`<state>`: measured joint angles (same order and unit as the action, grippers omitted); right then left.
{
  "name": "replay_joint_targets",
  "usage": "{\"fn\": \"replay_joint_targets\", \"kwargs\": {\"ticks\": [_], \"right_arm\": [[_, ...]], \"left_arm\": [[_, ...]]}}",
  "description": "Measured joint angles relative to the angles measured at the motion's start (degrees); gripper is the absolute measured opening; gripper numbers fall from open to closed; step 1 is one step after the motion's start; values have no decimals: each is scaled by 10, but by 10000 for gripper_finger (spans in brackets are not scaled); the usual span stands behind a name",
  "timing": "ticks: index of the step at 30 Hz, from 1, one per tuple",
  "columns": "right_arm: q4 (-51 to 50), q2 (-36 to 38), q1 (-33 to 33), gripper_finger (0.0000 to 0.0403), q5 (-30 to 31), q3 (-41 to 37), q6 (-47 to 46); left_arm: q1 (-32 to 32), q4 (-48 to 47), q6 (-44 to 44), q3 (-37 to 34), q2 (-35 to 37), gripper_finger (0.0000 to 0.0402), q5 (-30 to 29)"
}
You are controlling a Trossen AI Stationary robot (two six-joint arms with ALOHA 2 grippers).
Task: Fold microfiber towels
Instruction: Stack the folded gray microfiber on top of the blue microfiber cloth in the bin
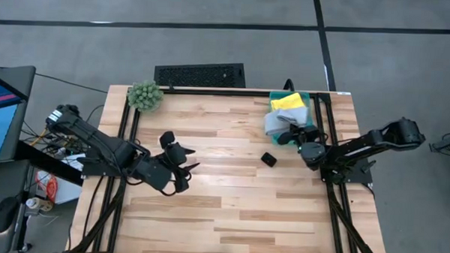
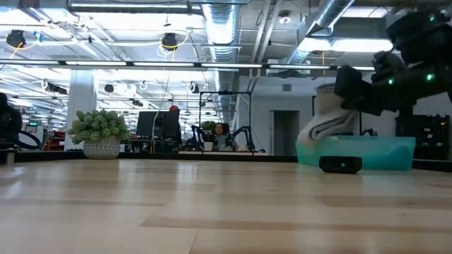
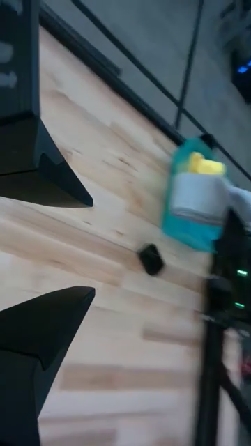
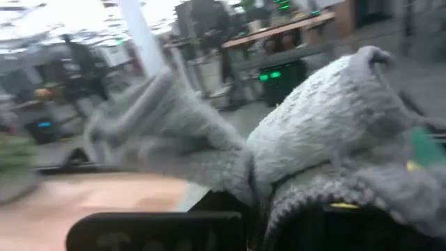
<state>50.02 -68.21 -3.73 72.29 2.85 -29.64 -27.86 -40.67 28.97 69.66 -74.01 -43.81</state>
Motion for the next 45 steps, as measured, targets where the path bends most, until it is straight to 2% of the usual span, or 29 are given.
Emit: {"fn": "replay_joint_targets", "kwargs": {"ticks": [3,6,10,17,20,23,25,26,33,37,41,45], "right_arm": [[0,36,-23,24,-21,17,34],[-1,87,-45,24,-20,45,117],[-39,170,-53,24,21,82,228],[-171,286,-38,24,28,87,207],[-214,331,-59,24,67,87,214],[-221,372,-86,24,126,88,272],[-205,393,-109,24,173,88,330],[-191,402,-121,24,177,88,366],[-40,435,-162,24,178,88,583],[78,436,-197,24,179,107,634],[117,436,-283,24,179,166,640],[116,430,-421,24,176,240,660]], "left_arm": [[0,17,-33,21,8,190,-2],[0,17,-58,38,14,190,-9],[0,17,-71,47,19,190,-30],[0,6,-73,41,18,190,-32],[0,-7,-66,40,18,190,-31],[0,-18,-64,40,18,190,-31],[0,-24,-62,40,18,190,-31],[0,-28,-61,40,18,190,-31],[0,-38,-58,40,18,190,-38],[0,-38,-58,40,18,190,-39],[0,-38,-58,40,18,190,-39],[0,-38,-57,40,18,190,-36]]}}
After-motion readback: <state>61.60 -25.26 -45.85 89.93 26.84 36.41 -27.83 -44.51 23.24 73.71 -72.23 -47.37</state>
